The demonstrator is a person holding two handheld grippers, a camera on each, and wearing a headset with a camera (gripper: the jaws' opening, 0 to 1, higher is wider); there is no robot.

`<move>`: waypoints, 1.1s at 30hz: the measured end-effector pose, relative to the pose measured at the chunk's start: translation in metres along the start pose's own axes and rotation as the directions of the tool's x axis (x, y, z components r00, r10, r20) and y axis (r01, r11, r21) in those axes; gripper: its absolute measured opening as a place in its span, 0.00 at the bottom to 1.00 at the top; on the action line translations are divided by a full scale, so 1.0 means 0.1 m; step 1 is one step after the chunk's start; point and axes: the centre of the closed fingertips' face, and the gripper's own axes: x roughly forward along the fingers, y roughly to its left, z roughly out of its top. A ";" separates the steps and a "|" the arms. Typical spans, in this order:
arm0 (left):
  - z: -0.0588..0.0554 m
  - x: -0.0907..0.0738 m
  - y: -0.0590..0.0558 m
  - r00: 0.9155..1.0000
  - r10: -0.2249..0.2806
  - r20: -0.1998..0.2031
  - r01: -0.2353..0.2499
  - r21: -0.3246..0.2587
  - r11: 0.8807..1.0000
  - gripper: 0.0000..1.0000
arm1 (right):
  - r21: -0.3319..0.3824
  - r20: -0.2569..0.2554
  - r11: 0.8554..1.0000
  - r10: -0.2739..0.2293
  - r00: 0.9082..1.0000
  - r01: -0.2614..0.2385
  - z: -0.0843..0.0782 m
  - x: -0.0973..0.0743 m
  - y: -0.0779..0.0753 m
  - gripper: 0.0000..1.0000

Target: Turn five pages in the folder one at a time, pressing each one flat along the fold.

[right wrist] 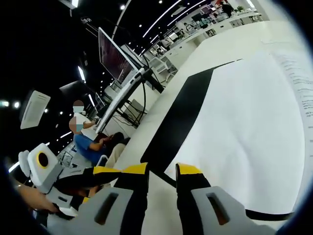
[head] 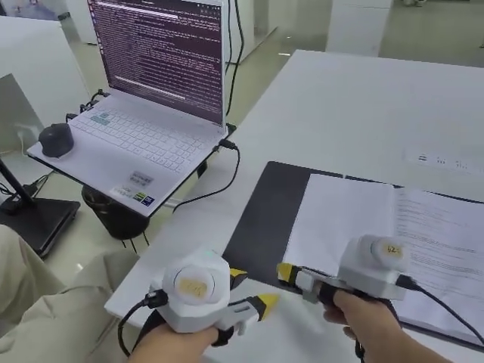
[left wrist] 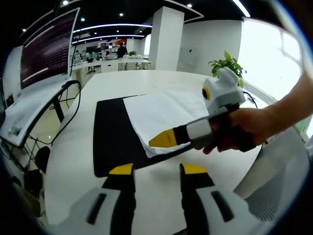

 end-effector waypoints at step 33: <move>-0.12 0.97 -0.02 0.999 0.007 -0.036 -0.002 0.138 0.990 0.26 | 0.075 0.130 0.989 -0.133 0.983 0.124 0.77 -0.84 -1.07 0.04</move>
